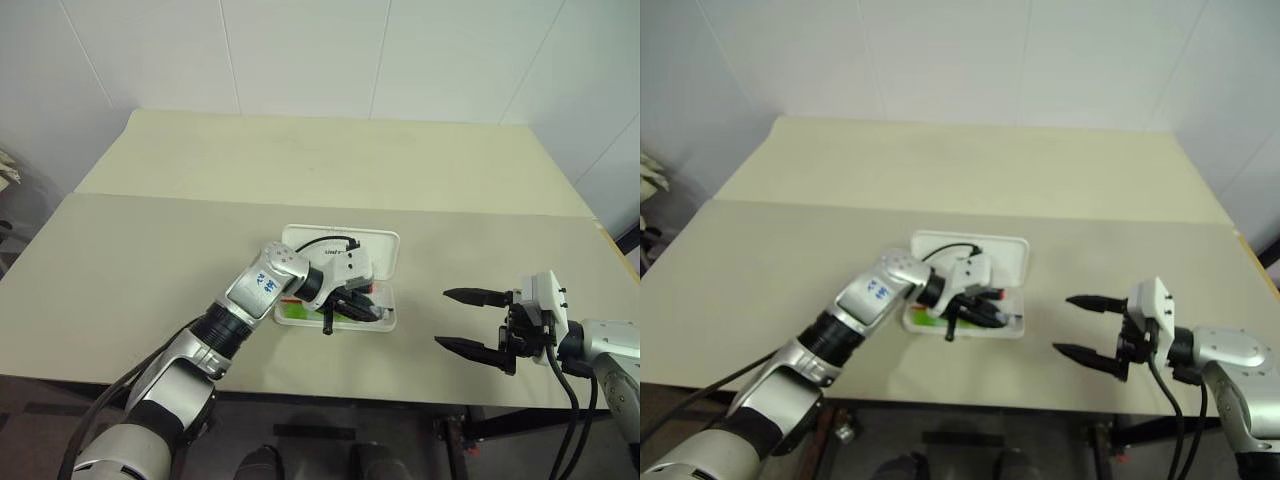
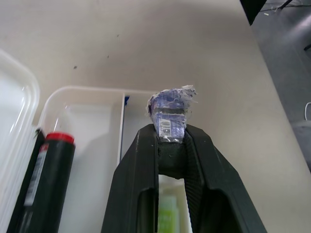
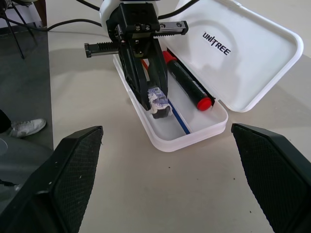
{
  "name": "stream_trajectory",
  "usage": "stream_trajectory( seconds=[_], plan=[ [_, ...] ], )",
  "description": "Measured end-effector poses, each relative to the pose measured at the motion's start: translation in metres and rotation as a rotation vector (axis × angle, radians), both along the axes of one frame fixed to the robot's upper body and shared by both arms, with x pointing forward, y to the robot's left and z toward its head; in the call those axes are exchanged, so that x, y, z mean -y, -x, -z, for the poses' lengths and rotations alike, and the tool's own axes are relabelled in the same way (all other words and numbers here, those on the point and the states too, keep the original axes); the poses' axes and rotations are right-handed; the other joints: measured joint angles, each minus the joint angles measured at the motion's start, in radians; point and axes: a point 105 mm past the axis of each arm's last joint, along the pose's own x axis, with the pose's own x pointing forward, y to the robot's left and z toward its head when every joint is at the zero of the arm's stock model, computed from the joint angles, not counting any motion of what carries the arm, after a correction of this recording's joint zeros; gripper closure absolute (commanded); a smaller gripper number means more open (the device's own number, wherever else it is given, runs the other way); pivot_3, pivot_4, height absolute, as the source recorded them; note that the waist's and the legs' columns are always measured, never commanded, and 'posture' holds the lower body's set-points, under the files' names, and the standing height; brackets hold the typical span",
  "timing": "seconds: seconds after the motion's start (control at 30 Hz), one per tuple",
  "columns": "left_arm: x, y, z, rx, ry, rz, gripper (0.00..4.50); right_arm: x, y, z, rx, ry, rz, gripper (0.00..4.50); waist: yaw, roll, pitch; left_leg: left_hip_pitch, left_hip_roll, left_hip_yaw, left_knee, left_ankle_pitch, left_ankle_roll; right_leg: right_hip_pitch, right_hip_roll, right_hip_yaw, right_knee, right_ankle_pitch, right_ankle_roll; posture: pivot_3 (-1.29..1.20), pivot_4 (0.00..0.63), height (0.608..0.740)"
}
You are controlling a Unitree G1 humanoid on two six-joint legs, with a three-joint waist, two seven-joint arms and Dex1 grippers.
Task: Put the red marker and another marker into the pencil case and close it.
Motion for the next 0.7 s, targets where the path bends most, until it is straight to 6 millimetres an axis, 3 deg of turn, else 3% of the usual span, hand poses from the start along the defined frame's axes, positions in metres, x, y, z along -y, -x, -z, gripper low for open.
stream_trajectory(
  seconds=[0.17, 0.57, 0.7],
  plan=[
    [0.0039, -0.0022, -0.0013, 0.010, -0.004, -0.005, 4.15, -0.0004, -0.0004, -0.0002, 0.006, -0.004, 0.003, 0.00, 0.000, 0.000, 0.000, 0.000, 0.000, 0.000, 0.000, 0.000, 0.000, 0.000, 0.000, 0.000, 0.001, 0.000, 0.000, 0.00, 0.150, 0.740],
    [0.0062, -0.0033, 0.0027, -0.009, -0.014, -0.018, 0.10, 0.0006, -0.0010, 0.0012, 0.003, -0.007, 0.020, 0.00, 0.000, 0.000, 0.000, 0.000, 0.000, 0.000, 0.001, 0.000, 0.000, 0.000, 0.000, 0.000, 0.002, 0.000, 0.001, 0.00, 0.150, 0.740],
    [0.0054, -0.0024, 0.0027, -0.019, -0.019, -0.019, 0.02, 0.0007, -0.0013, 0.0011, 0.004, -0.007, 0.022, 0.00, 0.000, 0.000, 0.000, 0.000, 0.000, 0.000, 0.002, 0.000, 0.000, 0.000, 0.000, 0.000, 0.003, 0.000, 0.001, 0.00, 0.150, 0.740]
  ],
)
